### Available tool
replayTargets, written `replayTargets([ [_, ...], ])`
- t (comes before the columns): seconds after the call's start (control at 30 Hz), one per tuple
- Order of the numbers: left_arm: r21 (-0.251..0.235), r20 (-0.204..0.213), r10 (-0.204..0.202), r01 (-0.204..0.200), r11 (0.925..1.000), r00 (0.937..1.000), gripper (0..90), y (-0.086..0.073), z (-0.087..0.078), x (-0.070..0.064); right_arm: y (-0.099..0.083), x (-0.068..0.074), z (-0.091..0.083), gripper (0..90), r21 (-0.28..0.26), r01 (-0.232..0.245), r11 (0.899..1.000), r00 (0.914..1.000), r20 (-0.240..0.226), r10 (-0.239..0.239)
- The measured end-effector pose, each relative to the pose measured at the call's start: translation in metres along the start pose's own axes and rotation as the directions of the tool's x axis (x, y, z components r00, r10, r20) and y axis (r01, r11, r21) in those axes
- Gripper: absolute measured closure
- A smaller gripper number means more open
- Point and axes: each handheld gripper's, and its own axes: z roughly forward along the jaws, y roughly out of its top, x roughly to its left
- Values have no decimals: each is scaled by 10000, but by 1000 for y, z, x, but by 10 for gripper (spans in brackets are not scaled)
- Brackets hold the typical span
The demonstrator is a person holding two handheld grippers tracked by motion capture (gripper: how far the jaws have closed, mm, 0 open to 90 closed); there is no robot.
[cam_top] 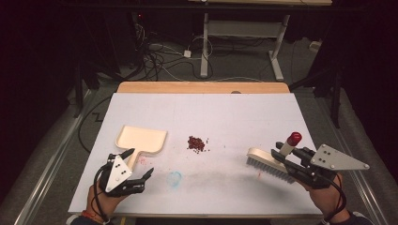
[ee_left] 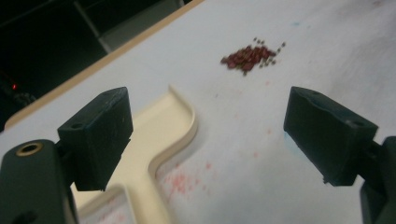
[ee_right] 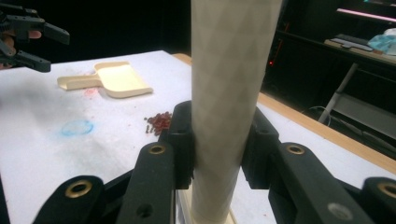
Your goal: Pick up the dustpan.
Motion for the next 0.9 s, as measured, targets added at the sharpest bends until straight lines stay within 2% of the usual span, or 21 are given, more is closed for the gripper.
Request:
replayTargets([
  [0.1, 343, -140, -266, 271, 9990, 9995, 152, -12, -6, 6, 1, 1, 1, 699, -19, -8, 10000, 10000, 13, 9],
  [0.13, 460, -246, -545, 556, 9974, 9982, 154, -17, -10, 10, 1, 1, 2, 699, -118, 46, 9999, 10000, -32, -47],
  [0.27, 561, -452, -838, 863, 9947, 9955, 163, -23, -14, 15, 0, 0, 5, 699, -30, 40, 10000, 10000, -47, -40],
  [0.33, 780, -530, -931, 971, 9922, 9942, 171, -26, -16, 18, 1, 1, 6, 699, -25, 118, 9999, 9999, -45, -118],
  [0.4, 993, -560, -1181, 1232, 9874, 9914, 186, -30, -18, 22, 1, 2, 8, 699, -2, 160, 9999, 9998, -113, -160],
  [0.43, 1126, -534, -1420, 1472, 9827, 9884, 186, -32, -19, 25, 1, 2, 8, 699, -2, 160, 9999, 9998, -113, -160],
  [0.47, 1337, -594, -1702, 1768, 9751, 9836, 190, -34, -19, 28, 0, 3, 9, 699, 59, 179, 9998, 9998, -47, -179],
  [0.5, 1869, -693, -2287, 2378, 9532, 9710, 191, -38, -18, 34, 0, 3, 10, 699, 65, 233, 9997, 9997, -19, -233],
  [0.53, 2041, -650, -2582, 2661, 9421, 9639, 191, -40, -16, 36, 0, 3, 10, 699, 74, 210, 9998, 9998, 11, -210],
  [0.57, 2041, -650, -2582, 2661, 9421, 9639, 191, -40, -16, 36, 0, 3, 10, 699, 74, 210, 9998, 9998, 11, -210],
  [0.63, 2376, -580, -2997, 3047, 9223, 9523, 191, -42, -11, 41, -1, 1, 13, 699, 134, 150, 9998, 9999, -11, -150],
  [0.67, 2415, -576, -3170, 3213, 9157, 9467, 197, -43, -7, 42, -2, 0, 14, 699, 127, 180, 9998, 9998, 2, -180],
  [0.7, 2543, -612, -3252, 3298, 9092, 9437, 211, -43, -2, 43, -2, 0, 14, 699, 167, 181, 9997, 9998, 12, -181],
  [0.73, 2814, -703, -3370, 3428, 8963, 9389, 211, -42, 5, 45, -2, 1, 15, 699, 213, 194, 9996, 9998, 9, -194],
  [0.77, 2918, -601, -3613, 3625, 8851, 9305, 211, -41, 12, 46, -2, 1, 15, 699, 213, 194, 9996, 9998, 9, -194],
  [0.8, 3024, -609, -3671, 3677, 8794, 9282, 220, -40, 19, 47, -3, 1, 16, 699, 241, 179, 9996, 9998, 28, -180],
  [0.83, 3255, -810, -3670, 3727, 8690, 9267, 220, -39, 26, 48, -3, 1, 16, 699, 241, 179, 9996, 9998, 28, -180],
  [0.87, 3443, -868, -3789, 3846, 8565, 9214, 270, -38, 33, 50, -3, 1, 16, 699, 259, 171, 9995, 9999, 20, -171],
  [0.9, 3524, -801, -3907, 3927, 8495, 9170, 314, -38, 39, 51, -3, 2, 16, 699, 289, 152, 9995, 9999, 2, -152],
])
